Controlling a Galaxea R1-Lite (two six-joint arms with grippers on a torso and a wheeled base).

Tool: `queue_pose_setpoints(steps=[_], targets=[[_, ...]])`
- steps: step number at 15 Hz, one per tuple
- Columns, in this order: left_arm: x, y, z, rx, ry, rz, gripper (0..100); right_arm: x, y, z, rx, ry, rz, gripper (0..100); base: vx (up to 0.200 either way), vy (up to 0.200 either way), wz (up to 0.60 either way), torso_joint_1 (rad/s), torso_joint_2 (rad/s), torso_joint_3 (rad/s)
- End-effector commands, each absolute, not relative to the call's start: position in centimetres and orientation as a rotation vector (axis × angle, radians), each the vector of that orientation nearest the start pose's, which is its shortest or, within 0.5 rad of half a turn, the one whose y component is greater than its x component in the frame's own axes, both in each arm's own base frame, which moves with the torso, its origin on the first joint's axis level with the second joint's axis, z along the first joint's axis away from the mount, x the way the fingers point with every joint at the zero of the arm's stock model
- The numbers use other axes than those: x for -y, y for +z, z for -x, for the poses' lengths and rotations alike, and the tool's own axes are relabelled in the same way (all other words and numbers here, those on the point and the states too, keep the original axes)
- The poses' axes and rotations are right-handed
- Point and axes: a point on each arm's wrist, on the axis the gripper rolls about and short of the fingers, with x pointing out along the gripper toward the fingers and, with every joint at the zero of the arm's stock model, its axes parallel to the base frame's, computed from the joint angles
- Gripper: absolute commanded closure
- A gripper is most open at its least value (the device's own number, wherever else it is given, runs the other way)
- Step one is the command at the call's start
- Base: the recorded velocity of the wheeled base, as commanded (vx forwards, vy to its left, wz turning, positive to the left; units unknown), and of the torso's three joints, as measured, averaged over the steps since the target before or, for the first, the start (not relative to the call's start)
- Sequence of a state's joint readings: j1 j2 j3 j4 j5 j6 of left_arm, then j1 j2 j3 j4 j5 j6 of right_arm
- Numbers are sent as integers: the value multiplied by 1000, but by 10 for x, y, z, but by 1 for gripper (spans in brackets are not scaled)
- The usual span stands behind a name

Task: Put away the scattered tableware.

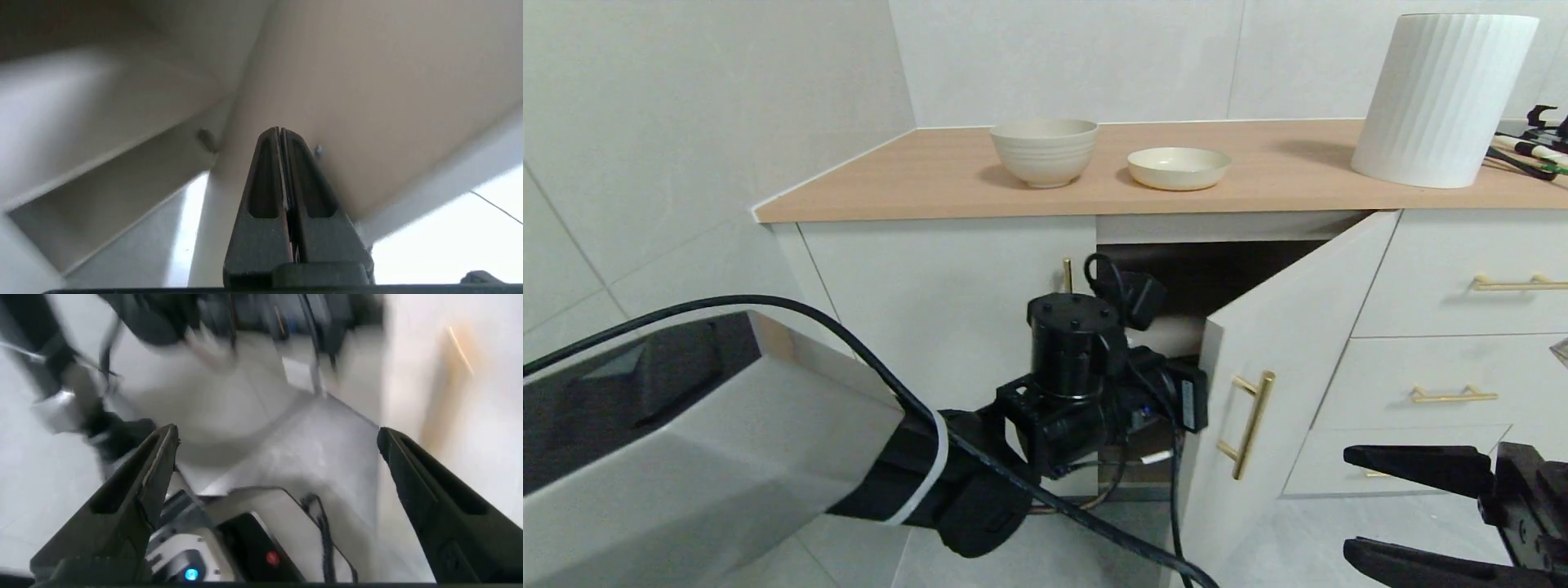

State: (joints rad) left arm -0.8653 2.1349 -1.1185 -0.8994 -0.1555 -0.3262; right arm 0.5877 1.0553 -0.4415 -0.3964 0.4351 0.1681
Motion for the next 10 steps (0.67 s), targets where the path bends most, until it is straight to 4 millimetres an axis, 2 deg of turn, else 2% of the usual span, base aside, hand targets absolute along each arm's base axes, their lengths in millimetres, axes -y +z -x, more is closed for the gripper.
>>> queue_pose_setpoints(steps=[1, 2, 4, 5, 7, 10], targets=[[360, 138, -216, -284, -1137, 242, 100, -78, 219, -83, -190, 1099, -141, 0, 0, 0, 0, 0, 0, 0], [373, 141, -196, -280, -1194, 241, 100, -74, 225, -72, -164, 1131, -142, 0, 0, 0, 0, 0, 0, 0], [377, 149, -183, -266, -1223, 246, 100, -70, 228, -67, -190, 1148, -139, 0, 0, 0, 0, 0, 0, 0], [374, 151, -186, -257, -1200, 250, 100, -70, 228, -67, -193, 1148, -139, 0, 0, 0, 0, 0, 0, 0], [358, 151, -209, -245, -1088, 255, 100, -71, 230, -70, -195, 1134, -139, 0, 0, 0, 0, 0, 0, 0], [316, 170, -234, -203, -976, 275, 100, -72, 229, -77, -213, 1078, -139, 0, 0, 0, 0, 0, 0, 0]])
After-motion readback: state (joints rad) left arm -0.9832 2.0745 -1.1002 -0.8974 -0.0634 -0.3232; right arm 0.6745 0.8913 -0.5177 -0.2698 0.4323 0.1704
